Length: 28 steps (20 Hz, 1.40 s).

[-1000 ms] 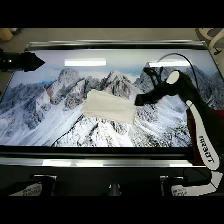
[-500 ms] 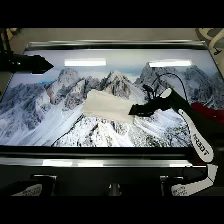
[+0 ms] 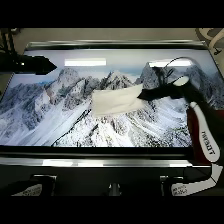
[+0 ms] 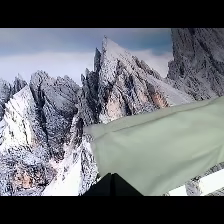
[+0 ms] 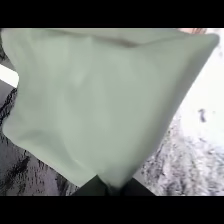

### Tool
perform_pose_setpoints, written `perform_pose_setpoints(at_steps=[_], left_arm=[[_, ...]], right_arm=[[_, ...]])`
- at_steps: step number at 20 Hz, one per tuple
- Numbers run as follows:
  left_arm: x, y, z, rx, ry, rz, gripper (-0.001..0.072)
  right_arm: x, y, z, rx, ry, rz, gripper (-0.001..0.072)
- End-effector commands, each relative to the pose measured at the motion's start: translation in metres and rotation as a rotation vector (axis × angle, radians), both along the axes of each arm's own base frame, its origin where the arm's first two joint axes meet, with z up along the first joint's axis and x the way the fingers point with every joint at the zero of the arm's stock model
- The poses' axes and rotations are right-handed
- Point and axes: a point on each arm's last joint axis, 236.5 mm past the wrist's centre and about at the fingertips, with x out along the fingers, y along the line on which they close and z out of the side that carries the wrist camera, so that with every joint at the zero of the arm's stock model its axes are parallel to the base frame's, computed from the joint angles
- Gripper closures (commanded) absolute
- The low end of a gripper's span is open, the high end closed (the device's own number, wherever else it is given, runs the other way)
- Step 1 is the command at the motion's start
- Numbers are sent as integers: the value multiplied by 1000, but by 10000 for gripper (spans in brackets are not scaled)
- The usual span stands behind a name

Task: Fold the shirts.

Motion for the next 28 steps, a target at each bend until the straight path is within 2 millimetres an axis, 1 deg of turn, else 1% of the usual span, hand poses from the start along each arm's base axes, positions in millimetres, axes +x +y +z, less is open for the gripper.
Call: perform_pose_setpoints(at_steps=[1,2,4,5,6,7,8,10,11,13,14,17,18,19,20,21,22,23,24,25,26,27,28], left_arm=[[1,-1,-1,-1,2,0,681],[1,-1,-2,0,3,0,681],[1,-1,-2,-1,4,0,681],[1,-1,-2,-1,3,0,681],[2,-1,-2,-1,3,0,681],[2,-1,-2,-1,1,1,681],[2,-1,-2,-1,1,-1,681],[1,-3,-2,-1,1,-5,681],[1,-4,-2,0,1,-8,681],[1,-7,-2,-1,0,-13,681],[1,-9,-4,-1,3,-18,681],[1,-18,-9,6,9,-45,681],[0,-21,-10,9,10,-53,681],[0,-24,-11,11,10,-63,681],[0,-26,-12,14,10,-68,681],[0,-27,-12,20,6,-77,681],[0,-27,-12,22,4,-81,681],[0,-27,-12,22,3,-80,681],[1,-26,-11,22,-4,-78,681],[3,-26,-10,21,-13,-74,681],[5,-26,-9,19,-20,-71,681],[5,-26,-8,18,-21,-70,681],[4,-27,-9,18,-19,-72,681]], right_arm=[[-6,-111,60,-131,-38,-91,694],[-14,-147,76,-156,-46,-144,694],[-31,-210,104,-184,-74,-273,694],[-43,-239,115,-189,-79,-353,694],[-54,-263,124,-194,-85,-419,694],[-66,-285,132,-202,-90,-477,694],[-78,-304,136,-203,-84,-532,694],[-101,-334,140,-188,-55,-631,693],[-110,-346,141,-186,-48,-666,693],[-120,-363,150,-170,-73,-729,694],[-121,-369,159,-144,-102,-764,694],[-116,-395,204,-41,-261,-916,694],[-117,-401,215,-23,-294,-956,694],[-122,-404,219,-21,-300,-974,694],[-129,-402,217,-28,-278,-966,694],[-138,-393,206,-47,-220,-929,693],[-153,-379,187,-71,-117,-864,693],[-173,-364,168,-99,-3,-793,693],[-197,-356,148,-145,116,-739,693],[-226,-355,130,-200,248,-709,693],[-253,-359,115,-264,359,-702,693],[-273,-366,105,-324,438,-725,693],[-290,-369,96,-363,502,-743,693]])
